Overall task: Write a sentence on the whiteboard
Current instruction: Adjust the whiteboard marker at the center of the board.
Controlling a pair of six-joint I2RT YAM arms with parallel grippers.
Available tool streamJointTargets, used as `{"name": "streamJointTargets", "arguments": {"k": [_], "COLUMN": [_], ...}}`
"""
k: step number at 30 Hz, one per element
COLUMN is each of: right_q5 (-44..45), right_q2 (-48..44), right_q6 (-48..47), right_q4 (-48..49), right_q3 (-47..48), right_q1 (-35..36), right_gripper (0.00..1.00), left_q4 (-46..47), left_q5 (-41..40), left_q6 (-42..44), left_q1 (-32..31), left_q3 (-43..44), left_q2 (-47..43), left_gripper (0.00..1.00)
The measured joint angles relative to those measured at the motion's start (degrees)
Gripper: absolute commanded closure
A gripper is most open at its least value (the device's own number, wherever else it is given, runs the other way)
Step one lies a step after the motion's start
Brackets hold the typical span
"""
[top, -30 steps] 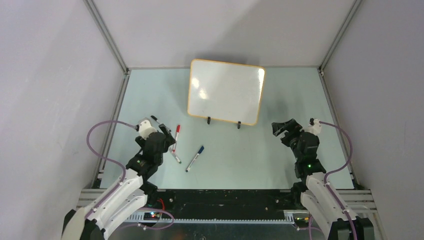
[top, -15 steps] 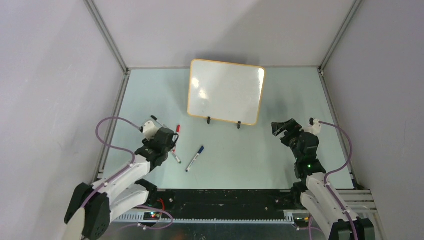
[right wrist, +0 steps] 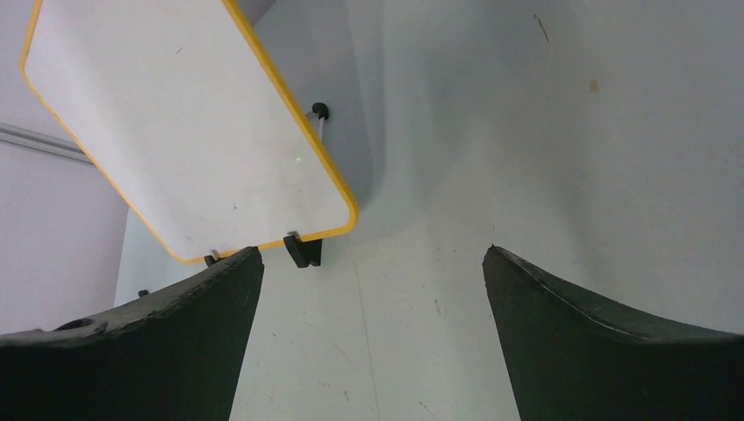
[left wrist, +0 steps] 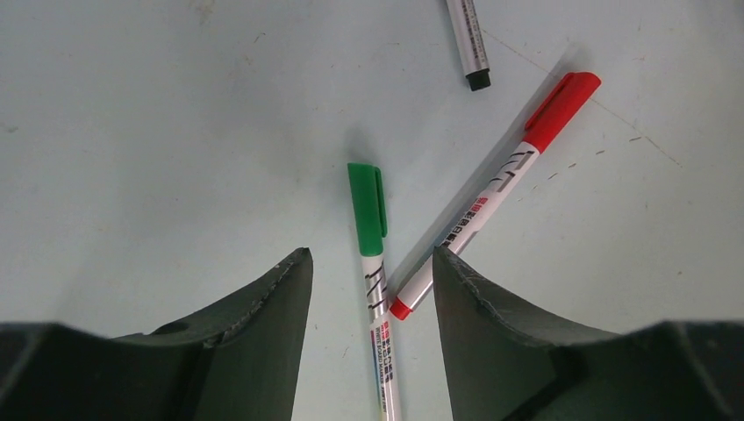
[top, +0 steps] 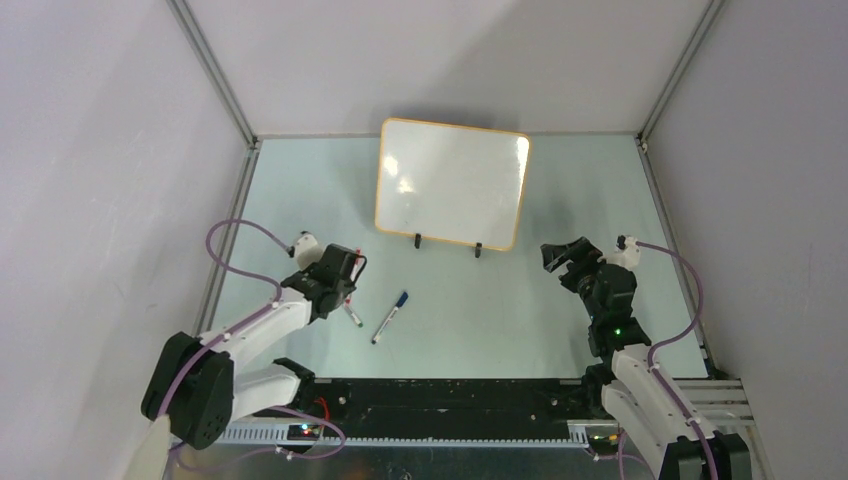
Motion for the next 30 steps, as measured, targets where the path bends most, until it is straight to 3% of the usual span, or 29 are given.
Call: {"name": "streamJointTargets", "arguments": {"k": [10, 23, 30], "right_q5": [0.2, 0.3, 0.2], "right_q2": [0.1, 0.3, 1.9], "right_q6": [0.0, -0.2, -0.2], "right_q4": [0.2, 0.3, 0.7], "right_q3": [0.0, 0.0, 0.0], "right_q1": [0.0, 0.0, 0.0], "right_gripper": [0.0, 0.0, 0.0], "left_q4": [-2.9, -5.1, -5.2], "left_q5": [-0.6, 1.9, 5.1], "left_q6": [-2.6, -3.8, -3.8], "left_q1": [1.2, 15.1, 17.9], "left_q3": [8.8, 25.3, 28.3], "left_q2": [3.2, 22.1, 30.5], "left_gripper": [0.42, 0.45, 0.46]}}
